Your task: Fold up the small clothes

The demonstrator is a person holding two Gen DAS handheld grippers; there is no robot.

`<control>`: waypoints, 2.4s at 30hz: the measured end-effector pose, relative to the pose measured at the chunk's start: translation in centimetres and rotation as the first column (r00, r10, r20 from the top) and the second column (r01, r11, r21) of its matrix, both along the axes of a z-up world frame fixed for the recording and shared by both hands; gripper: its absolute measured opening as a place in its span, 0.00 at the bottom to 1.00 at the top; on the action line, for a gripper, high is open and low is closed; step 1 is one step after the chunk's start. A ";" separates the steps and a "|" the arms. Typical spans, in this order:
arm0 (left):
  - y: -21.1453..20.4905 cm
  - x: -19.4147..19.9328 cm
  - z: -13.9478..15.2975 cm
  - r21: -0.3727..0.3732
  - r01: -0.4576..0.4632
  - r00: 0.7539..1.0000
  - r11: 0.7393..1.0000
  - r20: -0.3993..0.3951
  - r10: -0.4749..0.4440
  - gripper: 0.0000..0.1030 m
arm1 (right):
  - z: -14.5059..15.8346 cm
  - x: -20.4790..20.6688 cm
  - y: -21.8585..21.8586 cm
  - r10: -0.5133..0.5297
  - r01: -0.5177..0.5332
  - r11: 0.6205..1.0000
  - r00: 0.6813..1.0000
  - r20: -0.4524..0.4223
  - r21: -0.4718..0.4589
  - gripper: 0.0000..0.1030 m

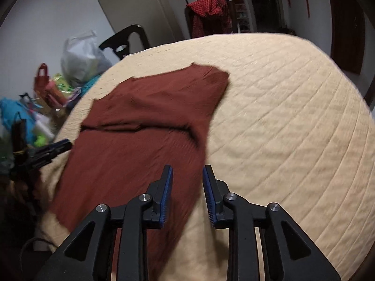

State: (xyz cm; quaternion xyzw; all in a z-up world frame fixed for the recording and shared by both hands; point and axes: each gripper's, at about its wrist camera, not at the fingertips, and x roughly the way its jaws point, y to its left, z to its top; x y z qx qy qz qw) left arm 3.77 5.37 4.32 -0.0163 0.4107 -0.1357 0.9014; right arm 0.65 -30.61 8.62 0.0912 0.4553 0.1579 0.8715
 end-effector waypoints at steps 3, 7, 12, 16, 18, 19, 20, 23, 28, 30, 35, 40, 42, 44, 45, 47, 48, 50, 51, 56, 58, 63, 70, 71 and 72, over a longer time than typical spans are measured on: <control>0.5 -2.1 -0.5 -0.053 -0.008 1.000 0.999 -0.019 0.007 0.44 | -0.5 -2.2 0.5 0.016 -0.016 1.000 1.000 -0.022 0.023 0.41; 1.0 -4.7 -1.4 -0.131 -0.029 0.998 0.991 -0.062 0.021 0.46 | -1.9 -4.6 0.8 0.023 -0.016 0.996 0.997 -0.078 0.093 0.43; 0.6 -7.3 -1.8 -0.196 -0.038 0.997 0.980 -0.077 0.023 0.49 | -1.8 -7.3 1.3 0.034 -0.020 0.987 0.996 -0.084 0.157 0.43; -0.4 -8.9 -2.0 -0.190 -0.035 0.999 0.981 -0.047 0.026 0.53 | -1.9 -8.8 2.2 0.045 -0.031 0.985 0.996 -0.080 0.172 0.44; -0.6 -8.9 -2.1 -0.201 -0.047 0.999 0.979 -0.033 0.041 0.60 | -1.9 -9.0 2.3 0.030 -0.015 0.981 0.997 -0.075 0.192 0.44; -0.8 -8.8 -2.1 -0.204 -0.046 0.999 0.978 -0.028 0.041 0.61 | -1.9 -9.0 2.2 0.021 -0.006 0.979 0.997 -0.074 0.204 0.44; -1.0 -8.7 -2.1 -0.199 -0.046 0.999 0.979 -0.024 0.042 0.64 | -2.0 -8.9 2.2 0.018 -0.003 0.977 0.997 -0.070 0.211 0.44; -1.8 -8.7 -2.1 -0.158 -0.045 0.999 0.986 -0.001 0.045 0.66 | -2.1 -8.7 2.0 0.003 0.013 0.972 0.998 -0.068 0.234 0.37; -2.5 -8.8 -2.3 -0.102 -0.038 0.999 0.994 0.016 0.040 0.66 | -2.4 -8.6 2.4 0.016 0.003 0.972 0.997 -0.080 0.234 0.17; -2.1 -8.7 -2.2 -0.122 -0.049 0.999 0.991 0.004 0.049 0.61 | -2.4 -8.7 2.6 0.013 0.004 0.974 0.997 -0.074 0.225 0.16; -0.6 -8.6 -2.3 -0.132 -0.118 0.993 0.984 -0.033 0.115 0.26 | -2.6 -8.5 2.4 0.005 0.014 0.970 0.997 -0.077 0.243 0.11; 0.8 -8.6 -2.6 -0.213 -0.140 0.989 0.967 -0.075 0.127 0.12 | -2.8 -8.3 2.2 0.002 0.018 0.967 0.997 -0.079 0.254 0.10; 0.6 -8.7 -2.7 -0.209 -0.143 0.989 0.967 -0.069 0.131 0.12 | -2.8 -8.2 2.3 0.001 0.019 0.966 0.997 -0.080 0.257 0.10; 0.4 -8.7 -2.6 -0.193 -0.142 0.989 0.971 -0.059 0.133 0.11 | -2.8 -8.1 2.3 0.001 0.020 0.966 0.997 -0.080 0.258 0.10; 0.3 -8.8 -2.6 -0.187 -0.139 0.990 0.972 -0.054 0.132 0.11 | -2.8 -8.1 2.3 0.000 0.020 0.966 0.997 -0.079 0.258 0.10; 0.2 -8.8 -2.6 -0.190 -0.133 0.991 0.973 -0.052 0.125 0.11 | -2.7 -8.2 2.4 0.002 0.018 0.966 0.997 -0.077 0.260 0.10; 0.2 -8.8 -2.6 -0.193 -0.130 0.991 0.973 -0.054 0.122 0.11 | -2.7 -8.2 2.6 0.006 0.014 0.965 0.997 -0.076 0.260 0.09; 0.3 -8.8 -2.5 -0.218 -0.110 0.993 0.970 -0.062 0.099 0.10 | -2.5 -8.3 2.6 0.012 0.006 0.965 0.998 -0.069 0.262 0.06; 0.3 -8.9 -2.5 -0.247 -0.096 0.994 0.964 -0.068 0.081 0.09 | -2.4 -8.4 2.6 0.015 0.002 0.964 0.998 -0.062 0.267 0.06; 1.3 -9.8 -0.5 -0.376 -0.022 1.000 0.926 0.002 0.024 0.08 | -0.6 -9.3 2.6 0.059 -0.058 0.951 0.998 0.004 0.304 0.05; 2.1 -10.2 0.7 -0.418 -0.004 0.999 0.908 0.045 0.024 0.08 | 0.4 -9.6 2.2 0.069 -0.077 0.944 0.997 0.037 0.321 0.05; 3.3 -10.9 3.2 -0.475 0.024 0.994 0.880 0.108 0.031 0.08 | 3.3 -10.8 1.0 0.083 -0.123 0.929 0.988 0.127 0.348 0.05; 4.3 -10.4 6.8 -0.522 0.052 0.980 0.851 0.192 0.058 0.08 | 6.7 -10.9 -0.2 0.066 -0.160 0.902 0.969 0.238 0.400 0.05; 4.3 -9.6 7.1 -0.520 0.053 0.979 0.853 0.197 0.059 0.08 | 7.0 -10.0 -0.4 0.058 -0.156 0.903 0.967 0.248 0.400 0.05; 4.4 -8.6 7.3 -0.521 0.051 0.978 0.852 0.198 0.062 0.08 | 7.1 -9.2 -0.4 0.050 -0.150 0.904 0.967 0.250 0.400 0.05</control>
